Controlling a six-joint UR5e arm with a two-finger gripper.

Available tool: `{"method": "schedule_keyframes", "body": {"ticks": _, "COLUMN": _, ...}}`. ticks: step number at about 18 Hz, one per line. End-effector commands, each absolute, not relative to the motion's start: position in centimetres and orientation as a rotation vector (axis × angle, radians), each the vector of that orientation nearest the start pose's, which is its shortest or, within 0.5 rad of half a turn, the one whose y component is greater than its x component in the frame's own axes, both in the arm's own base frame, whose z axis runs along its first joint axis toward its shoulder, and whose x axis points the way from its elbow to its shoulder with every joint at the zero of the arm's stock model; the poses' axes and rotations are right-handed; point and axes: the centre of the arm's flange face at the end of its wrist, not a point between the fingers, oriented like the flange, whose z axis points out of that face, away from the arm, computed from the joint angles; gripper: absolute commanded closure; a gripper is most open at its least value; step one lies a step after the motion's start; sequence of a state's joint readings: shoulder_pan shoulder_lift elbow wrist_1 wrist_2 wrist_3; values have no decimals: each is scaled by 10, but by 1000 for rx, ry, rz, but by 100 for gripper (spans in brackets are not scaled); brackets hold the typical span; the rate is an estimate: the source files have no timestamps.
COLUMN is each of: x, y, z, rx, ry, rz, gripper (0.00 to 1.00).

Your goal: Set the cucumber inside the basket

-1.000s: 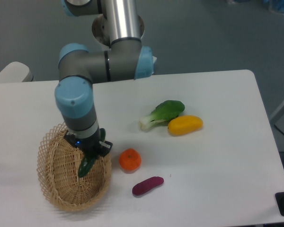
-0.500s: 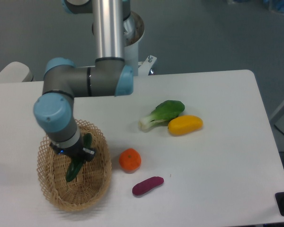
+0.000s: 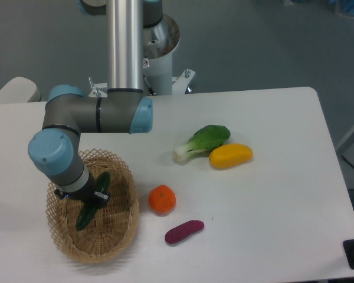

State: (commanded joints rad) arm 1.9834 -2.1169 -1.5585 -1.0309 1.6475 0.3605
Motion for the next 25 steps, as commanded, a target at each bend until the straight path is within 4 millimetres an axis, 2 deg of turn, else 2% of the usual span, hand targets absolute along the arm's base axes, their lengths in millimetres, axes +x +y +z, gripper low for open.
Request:
{"method": "schedule_keyframes", "body": {"ticks": 2, "x": -150, "y": 655, "z": 232, "rx": -3154, "ry": -52, "rz": 126, "gripper": 1}}
{"method": "schedule_keyframes", "body": {"ticks": 7, "x": -166, "y": 668, "z": 267, "rx": -3102, "ry": 66, "rz": 213, "gripper": 0}}
{"method": "schedule_keyframes", "body": {"ticks": 8, "x": -180, "y": 669, "z": 276, "rx": -3087, "ry": 55, "rz": 223, "gripper": 0}}
{"method": "schedule_keyframes", "body": {"ticks": 11, "x": -248, "y": 666, "z": 327, "rx": -3004, "ry": -67, "rz": 268, "gripper": 0}}
{"method": "schedule_keyframes", "body": {"ticks": 13, "x": -283, "y": 659, "z": 348, "rx": -2977, "ry": 4, "rz": 307, "gripper": 0}}
{"method": "schedule_keyframes", "body": {"ticks": 16, "x": -327, "y": 637, "z": 360, "rx": -2970, "ry": 207, "rz": 332, "gripper": 0}}
{"method": "schedule_keyframes", "body": {"ticks": 21, "x": -396, "y": 579, "z": 397, "rx": -2940, "ry": 425, "rz": 350, "gripper": 0}}
{"method": "schedule_keyframes", "body": {"ticks": 25, "x": -432, "y": 543, "z": 407, "rx": -2946, "ry": 611, "rz": 357, "gripper": 0}}
